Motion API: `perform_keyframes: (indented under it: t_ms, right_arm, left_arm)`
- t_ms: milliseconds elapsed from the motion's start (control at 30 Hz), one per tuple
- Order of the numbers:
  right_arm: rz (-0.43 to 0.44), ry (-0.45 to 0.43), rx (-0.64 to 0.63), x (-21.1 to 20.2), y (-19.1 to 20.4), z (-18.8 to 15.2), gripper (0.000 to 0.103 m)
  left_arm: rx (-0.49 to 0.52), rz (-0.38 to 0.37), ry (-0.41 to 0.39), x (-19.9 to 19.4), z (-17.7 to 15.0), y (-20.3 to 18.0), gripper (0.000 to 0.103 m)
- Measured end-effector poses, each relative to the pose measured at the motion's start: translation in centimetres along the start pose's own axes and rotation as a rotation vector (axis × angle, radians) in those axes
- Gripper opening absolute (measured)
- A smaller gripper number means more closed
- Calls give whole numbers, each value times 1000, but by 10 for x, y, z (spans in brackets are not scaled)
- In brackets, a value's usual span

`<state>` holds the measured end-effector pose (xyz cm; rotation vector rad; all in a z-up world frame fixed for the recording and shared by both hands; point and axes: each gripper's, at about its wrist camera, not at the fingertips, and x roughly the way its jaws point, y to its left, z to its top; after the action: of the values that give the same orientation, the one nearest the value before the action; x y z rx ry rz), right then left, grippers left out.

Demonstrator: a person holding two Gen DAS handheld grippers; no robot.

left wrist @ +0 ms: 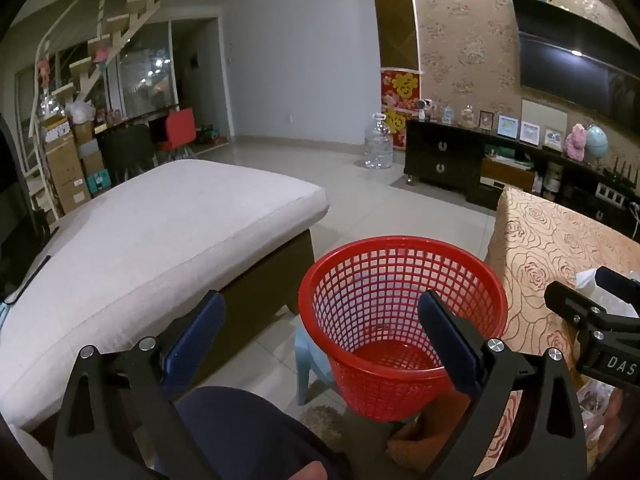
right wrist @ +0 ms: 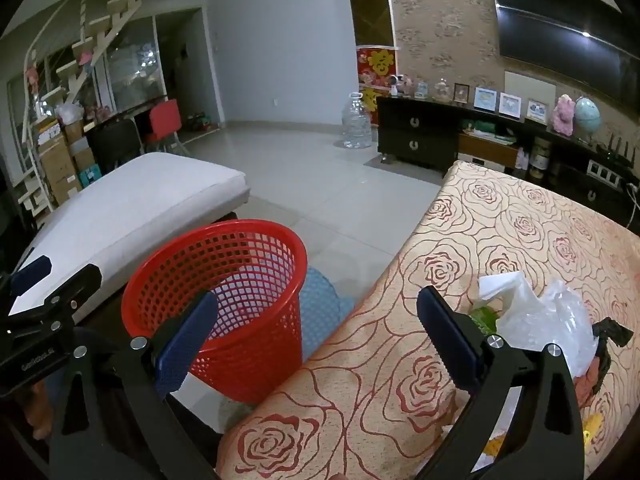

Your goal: Collect trash

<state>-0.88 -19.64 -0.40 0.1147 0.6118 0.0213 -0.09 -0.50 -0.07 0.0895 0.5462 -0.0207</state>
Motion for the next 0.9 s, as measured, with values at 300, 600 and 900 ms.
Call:
perform_keyframes:
  t_ms: [300,600,900]
  right_arm:
    - [-1,0,1,3,4,1,96]
    - [6,-15,4,0,7,1,96]
    - [9,-19,7,-2,4,1,96]
  left_arm:
    - [1,-4,-12,-11,3,3,93]
    - [3,-3,-23,-14,5,1,93]
    - [1,-3,-27,-16,6,0,93]
